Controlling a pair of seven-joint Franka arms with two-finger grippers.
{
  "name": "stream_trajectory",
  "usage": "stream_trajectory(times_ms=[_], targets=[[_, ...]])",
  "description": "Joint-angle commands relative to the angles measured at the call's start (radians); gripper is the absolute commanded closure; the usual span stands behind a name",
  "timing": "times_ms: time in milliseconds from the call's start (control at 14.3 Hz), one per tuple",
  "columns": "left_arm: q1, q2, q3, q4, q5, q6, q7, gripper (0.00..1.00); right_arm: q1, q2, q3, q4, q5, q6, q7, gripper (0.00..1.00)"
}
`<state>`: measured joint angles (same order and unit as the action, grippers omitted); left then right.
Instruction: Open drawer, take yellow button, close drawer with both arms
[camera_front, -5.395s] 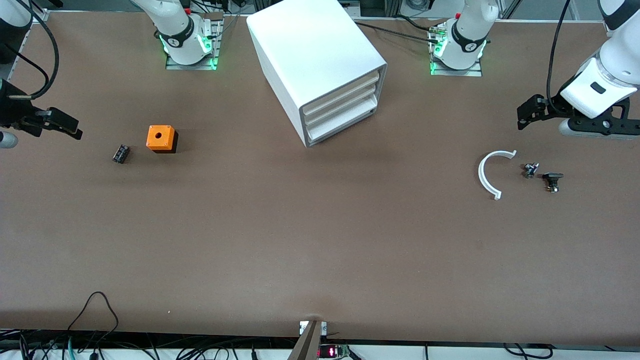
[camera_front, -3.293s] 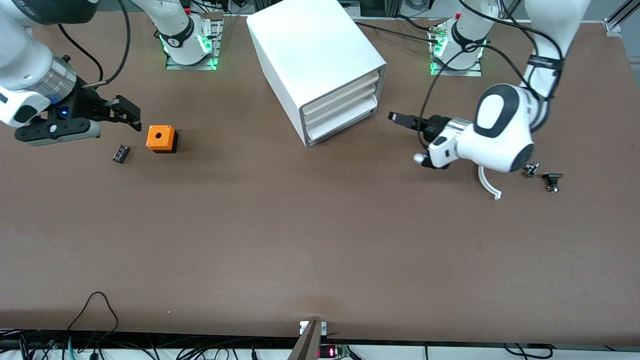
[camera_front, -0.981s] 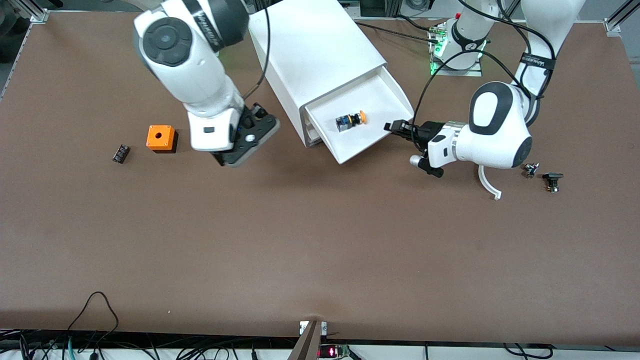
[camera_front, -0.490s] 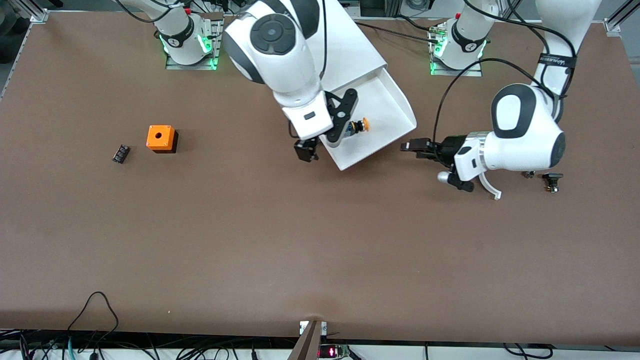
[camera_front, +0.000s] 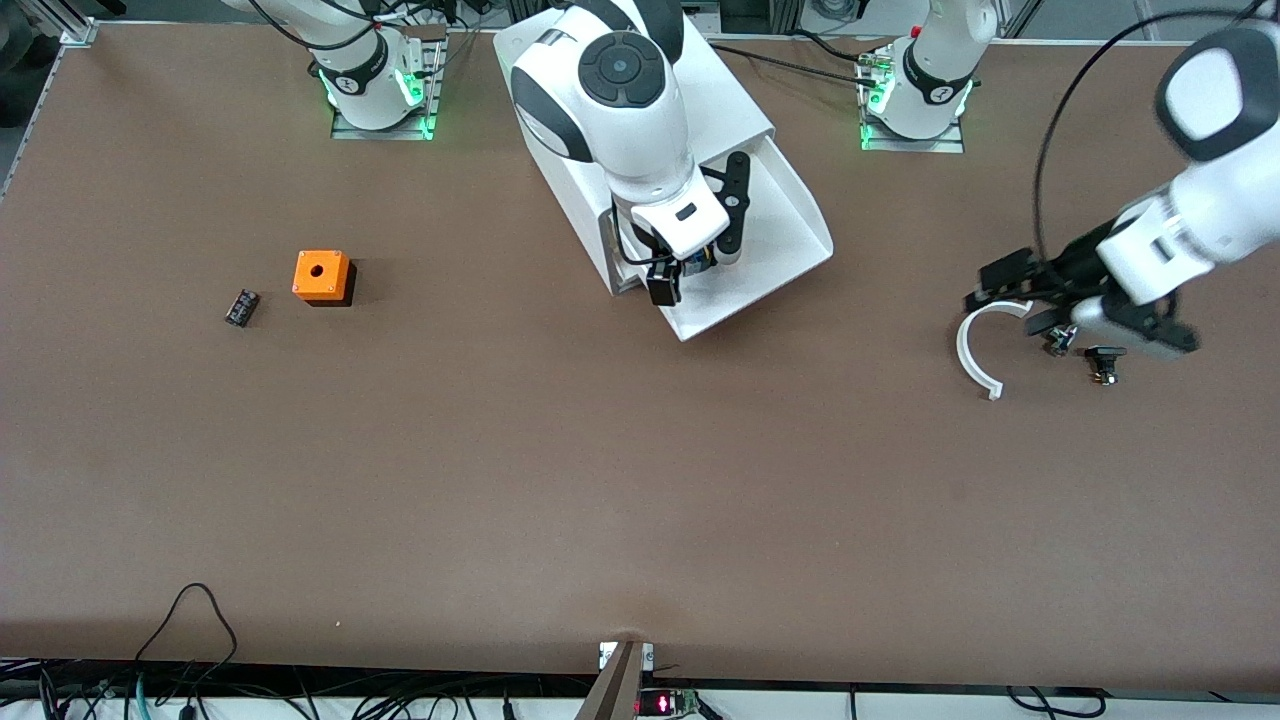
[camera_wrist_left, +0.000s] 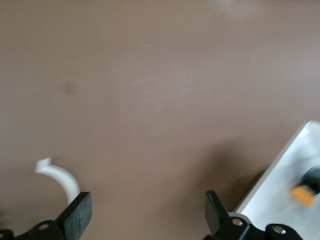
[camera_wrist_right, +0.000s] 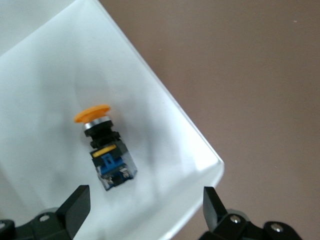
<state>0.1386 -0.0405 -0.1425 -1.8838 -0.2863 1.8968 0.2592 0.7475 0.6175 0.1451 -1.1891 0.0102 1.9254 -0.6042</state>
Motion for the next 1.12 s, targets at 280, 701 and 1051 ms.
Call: stream_trajectory(times_ms=[280, 701, 1051], targets=[[-0.014, -0.050, -0.020, 0.088, 0.318, -0.190, -0.227, 0.00, 0.085, 0.054, -0.016, 0.031, -0.022, -0.017, -0.019, 0.00], [-0.016, -0.045, -0.020, 0.078, 0.323, -0.190, -0.276, 0.00, 0.085, 0.054, -0.016, 0.000, -0.061, -0.039, -0.031, 0.00], [-0.014, -0.045, -0.012, 0.078, 0.317, -0.191, -0.281, 0.00, 0.111, 0.056, -0.013, -0.004, -0.100, -0.036, -0.028, 0.43]])
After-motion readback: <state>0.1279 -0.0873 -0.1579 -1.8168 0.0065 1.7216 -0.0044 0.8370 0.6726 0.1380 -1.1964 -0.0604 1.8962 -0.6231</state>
